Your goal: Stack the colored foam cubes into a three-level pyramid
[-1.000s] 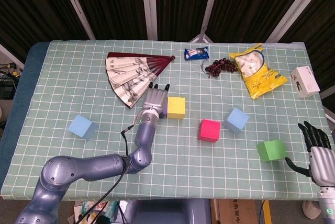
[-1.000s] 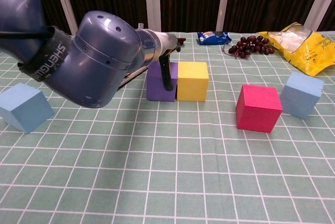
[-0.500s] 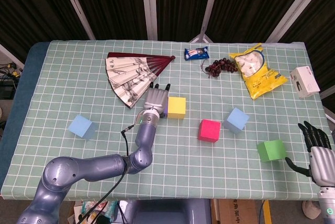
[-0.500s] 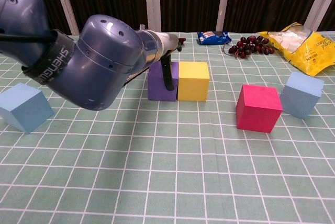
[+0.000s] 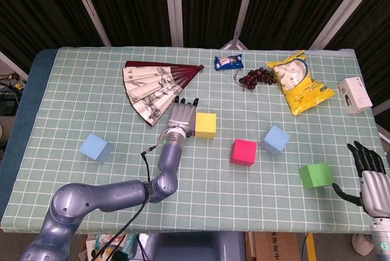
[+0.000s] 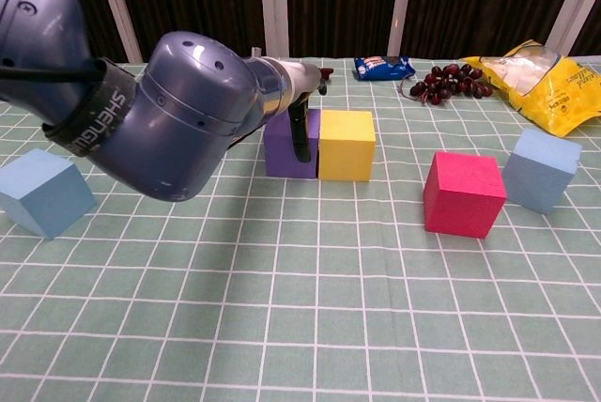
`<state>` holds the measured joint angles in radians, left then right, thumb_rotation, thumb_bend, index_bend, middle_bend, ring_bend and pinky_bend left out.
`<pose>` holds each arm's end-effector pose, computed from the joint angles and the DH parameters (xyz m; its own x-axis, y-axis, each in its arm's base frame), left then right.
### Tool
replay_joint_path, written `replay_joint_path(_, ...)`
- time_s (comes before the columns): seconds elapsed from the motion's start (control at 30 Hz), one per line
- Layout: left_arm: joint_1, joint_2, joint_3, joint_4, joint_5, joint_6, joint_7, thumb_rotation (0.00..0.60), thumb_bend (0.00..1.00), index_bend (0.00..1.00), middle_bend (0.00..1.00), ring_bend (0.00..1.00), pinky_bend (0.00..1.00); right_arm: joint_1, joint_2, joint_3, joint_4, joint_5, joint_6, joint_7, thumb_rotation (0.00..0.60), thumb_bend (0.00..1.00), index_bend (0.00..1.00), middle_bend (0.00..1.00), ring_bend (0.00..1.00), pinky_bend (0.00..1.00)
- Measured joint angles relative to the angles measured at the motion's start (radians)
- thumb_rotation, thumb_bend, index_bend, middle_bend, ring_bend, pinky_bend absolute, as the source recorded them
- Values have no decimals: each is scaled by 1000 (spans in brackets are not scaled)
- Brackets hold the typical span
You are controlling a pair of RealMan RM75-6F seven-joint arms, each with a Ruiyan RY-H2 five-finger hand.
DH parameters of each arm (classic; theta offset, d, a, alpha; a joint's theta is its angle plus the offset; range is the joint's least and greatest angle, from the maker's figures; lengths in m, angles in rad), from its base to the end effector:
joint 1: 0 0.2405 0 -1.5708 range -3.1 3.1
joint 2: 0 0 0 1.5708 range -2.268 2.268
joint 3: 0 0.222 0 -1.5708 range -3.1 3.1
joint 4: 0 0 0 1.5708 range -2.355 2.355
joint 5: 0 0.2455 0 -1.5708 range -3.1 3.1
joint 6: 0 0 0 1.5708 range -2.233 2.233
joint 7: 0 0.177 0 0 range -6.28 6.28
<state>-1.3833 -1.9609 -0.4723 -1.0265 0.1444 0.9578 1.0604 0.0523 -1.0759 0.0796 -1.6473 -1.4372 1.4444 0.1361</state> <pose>0.0409 0.4282 -0.1338 0.5602 0.3386 0.7560 0.8276 -0.1910 -0.5277 -0.3079 -0.2112 0.1237 0.2649 -0.0145 0.9642 -0.9607 0.0817 0.2652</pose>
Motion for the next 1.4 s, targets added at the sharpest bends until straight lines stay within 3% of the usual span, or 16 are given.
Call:
replay_joint_path(0.17, 5, 3, -1, -8, 1, 1, -2, 600, 174, 0, 88, 78, 62, 0, 0, -1, 0, -1, 1, -1, 600, 244, 0, 0, 0, 0)
replay_joint_path(0.4, 22, 22, 2, -50, -4, 10, -2, 600, 167, 0, 76, 63, 61, -1, 1, -1, 0, -2, 3, 1, 600, 245, 0, 0, 0, 0)
replay_joint_path(0.9, 162, 222, 49, -346, 1, 87, -47, 600, 167, 0, 131, 62, 61, -4, 1, -4, -3, -10, 7, -2, 600, 244, 0, 0, 0, 0)
replay_joint_path(1.4, 166, 229, 82, -350, 13, 39, -109, 600, 167, 0, 135, 62, 61, -6, -1, -3, -4, -7, 11, -8, 600, 244, 0, 0, 0, 0)
